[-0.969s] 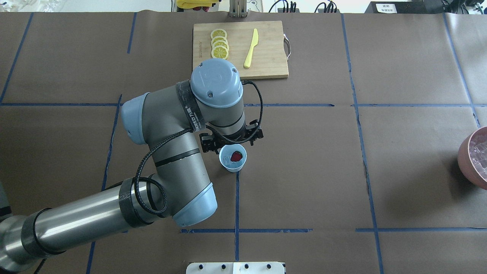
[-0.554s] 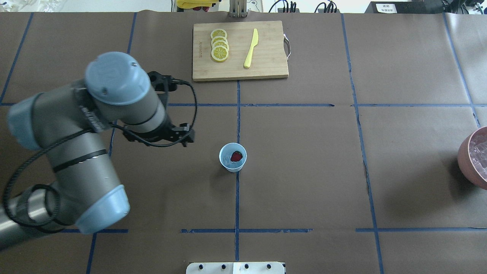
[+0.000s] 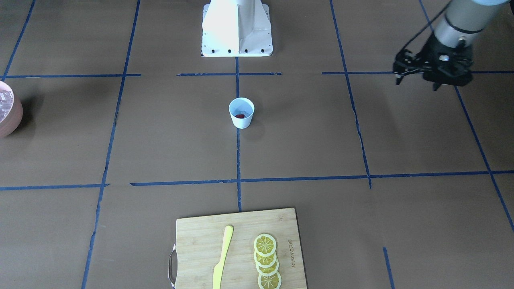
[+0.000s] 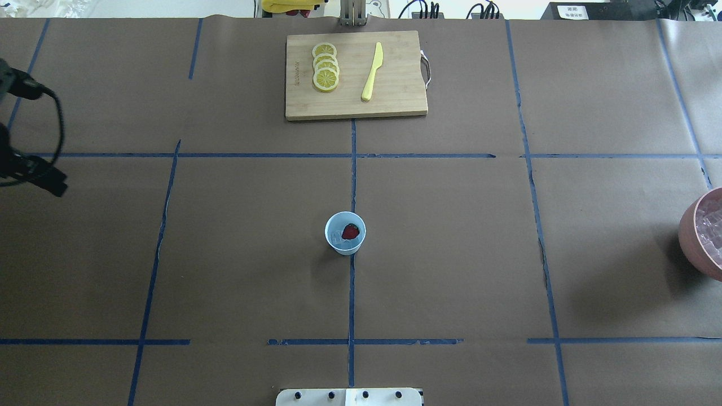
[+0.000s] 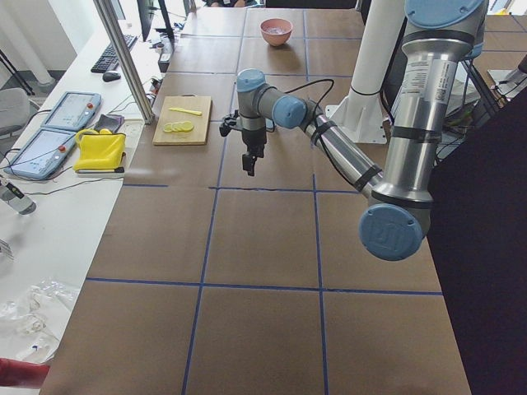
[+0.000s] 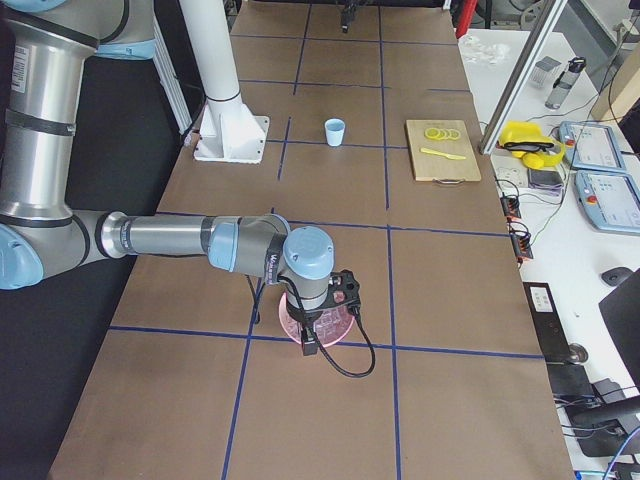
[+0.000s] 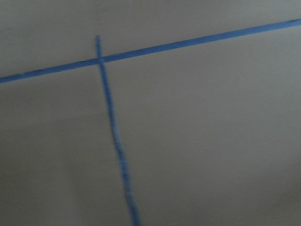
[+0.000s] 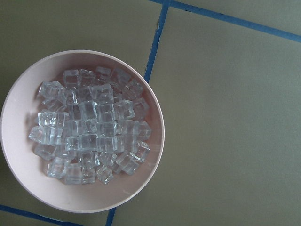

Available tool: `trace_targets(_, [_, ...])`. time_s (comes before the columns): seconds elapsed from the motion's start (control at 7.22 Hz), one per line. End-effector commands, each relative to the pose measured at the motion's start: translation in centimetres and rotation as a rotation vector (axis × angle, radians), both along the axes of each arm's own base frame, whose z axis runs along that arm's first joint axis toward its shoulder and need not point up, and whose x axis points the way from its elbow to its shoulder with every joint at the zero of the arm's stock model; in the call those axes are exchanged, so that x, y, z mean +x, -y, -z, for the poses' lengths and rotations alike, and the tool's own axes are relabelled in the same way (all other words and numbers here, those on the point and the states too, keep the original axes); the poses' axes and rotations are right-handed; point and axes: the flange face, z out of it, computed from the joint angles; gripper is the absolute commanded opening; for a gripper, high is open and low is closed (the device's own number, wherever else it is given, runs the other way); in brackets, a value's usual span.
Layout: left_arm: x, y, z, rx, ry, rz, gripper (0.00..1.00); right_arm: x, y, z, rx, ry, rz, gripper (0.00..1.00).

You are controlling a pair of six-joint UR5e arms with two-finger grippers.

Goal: Put ice and strawberries in cup

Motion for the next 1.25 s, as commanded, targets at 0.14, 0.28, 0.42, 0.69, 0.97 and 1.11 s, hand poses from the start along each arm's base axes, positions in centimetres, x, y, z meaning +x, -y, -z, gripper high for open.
trace_targets(0.14, [-17.0,2.7,-16.1,-0.029,-0.073,-0.048,1.00,0.0,0.0,0.1,0.002,0.000,0.001,0.99])
trace_targets(0.28, [-21.0,1.3,-20.5,-0.074,-0.089,-0.003,1.00,0.0,0.0,0.1,0.002,0.000,0.001,0.99])
trace_targets(0.42, [-22.0,-1.5,-23.0,-0.101,-0.089,0.018,1.00,0.0,0.0,0.1,0.003,0.000,0.000,0.99])
trace_targets(0.69, [-23.4,-4.0,-25.3,-0.141,-0.086,0.061,1.00,0.0,0.0,0.1,0.003,0.000,0.000,0.99])
trace_targets(0.97, [-23.5,-3.9,-25.6,-0.162,-0.081,0.083,1.00,0.0,0.0,0.1,0.004,0.000,0.001,0.99])
trace_targets(1.11, [-23.6,-3.5,-25.7,-0.159,-0.070,0.079,1.00,0.0,0.1,0.2,0.004,0.000,0.000,0.99])
